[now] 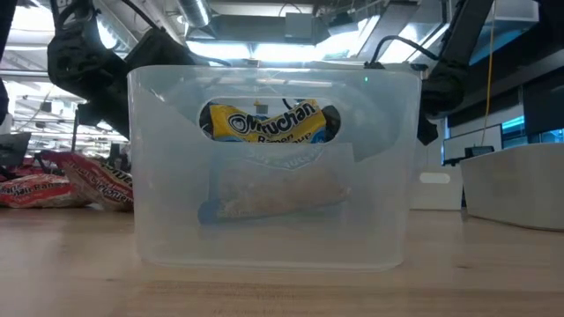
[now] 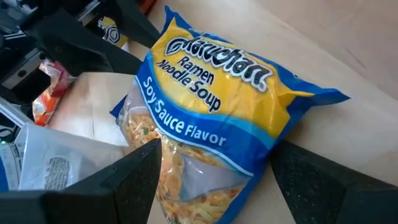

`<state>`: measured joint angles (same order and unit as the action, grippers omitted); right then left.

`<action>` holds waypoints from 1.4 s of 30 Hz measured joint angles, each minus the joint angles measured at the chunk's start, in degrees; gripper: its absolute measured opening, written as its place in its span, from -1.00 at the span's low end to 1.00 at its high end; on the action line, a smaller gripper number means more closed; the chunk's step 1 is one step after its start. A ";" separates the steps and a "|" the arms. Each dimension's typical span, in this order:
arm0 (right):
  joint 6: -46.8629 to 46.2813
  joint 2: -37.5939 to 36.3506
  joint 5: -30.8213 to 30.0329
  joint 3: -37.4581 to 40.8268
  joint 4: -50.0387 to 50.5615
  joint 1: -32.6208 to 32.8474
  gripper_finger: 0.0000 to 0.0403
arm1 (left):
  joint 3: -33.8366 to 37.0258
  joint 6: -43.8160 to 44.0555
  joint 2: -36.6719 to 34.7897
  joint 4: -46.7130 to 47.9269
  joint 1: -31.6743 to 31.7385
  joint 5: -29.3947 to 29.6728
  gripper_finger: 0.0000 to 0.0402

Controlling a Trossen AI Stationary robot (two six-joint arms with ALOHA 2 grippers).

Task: Sort Maruchan noodles
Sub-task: Put the bottom blue noodle pack into the transparent bin

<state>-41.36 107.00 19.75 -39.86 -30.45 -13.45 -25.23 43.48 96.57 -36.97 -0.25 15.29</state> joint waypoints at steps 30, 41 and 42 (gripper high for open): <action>7.44 0.36 -2.26 -3.43 0.36 -0.07 -0.49 | 0.01 -4.78 -4.83 2.58 0.02 -2.00 -0.41; 18.24 -8.33 -10.86 -3.25 5.58 -0.07 -0.59 | -0.07 -9.81 -23.39 15.72 -0.04 -0.81 -0.41; 19.02 -9.07 -11.15 -3.25 5.60 -0.07 -0.59 | -0.07 -10.32 -24.64 15.74 -0.04 -0.81 -0.41</action>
<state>-22.34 97.93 8.59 -43.11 -24.85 -13.52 -25.30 33.16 71.93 -21.23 -0.30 14.48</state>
